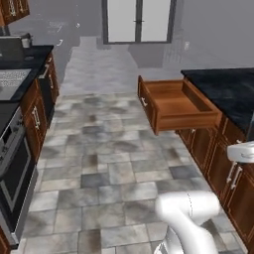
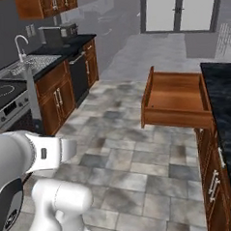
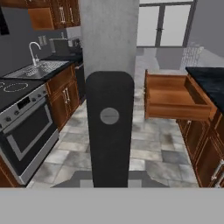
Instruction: Pick up the metallic utensils from the counter and place them in the open drawer. Make sure not to pick up any wooden utensils.
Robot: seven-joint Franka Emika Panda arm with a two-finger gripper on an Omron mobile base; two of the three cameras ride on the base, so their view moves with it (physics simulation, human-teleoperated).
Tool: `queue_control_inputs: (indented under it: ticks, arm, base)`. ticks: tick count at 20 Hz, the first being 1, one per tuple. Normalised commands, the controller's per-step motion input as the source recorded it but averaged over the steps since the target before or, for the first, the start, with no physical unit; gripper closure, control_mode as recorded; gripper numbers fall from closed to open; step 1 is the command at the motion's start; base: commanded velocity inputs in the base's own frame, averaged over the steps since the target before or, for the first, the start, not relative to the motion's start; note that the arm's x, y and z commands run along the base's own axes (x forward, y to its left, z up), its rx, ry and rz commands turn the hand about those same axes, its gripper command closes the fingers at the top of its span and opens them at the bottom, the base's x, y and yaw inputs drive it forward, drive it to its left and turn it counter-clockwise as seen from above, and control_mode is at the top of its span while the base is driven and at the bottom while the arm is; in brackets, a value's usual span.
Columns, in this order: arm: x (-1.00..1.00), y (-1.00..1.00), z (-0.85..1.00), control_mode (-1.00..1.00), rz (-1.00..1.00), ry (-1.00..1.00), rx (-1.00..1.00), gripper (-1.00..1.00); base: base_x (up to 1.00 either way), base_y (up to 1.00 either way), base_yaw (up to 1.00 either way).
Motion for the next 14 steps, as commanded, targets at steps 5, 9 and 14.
queue_control_inputs:
  ticks: [5,9,14]
  arm:
    - [0.0,0.0,0.0,1.0,0.0,0.0,0.0,1.0]
    - [0.0,0.0,0.0,1.0,0.0,0.0,0.0,1.0]
    - [0.0,0.0,0.0,1.0,0.0,0.0,0.0,1.0]
  base:
    - [0.07,-0.73,0.02]
    - [0.28,-0.55,0.01]
    - [0.58,-0.42,0.0]
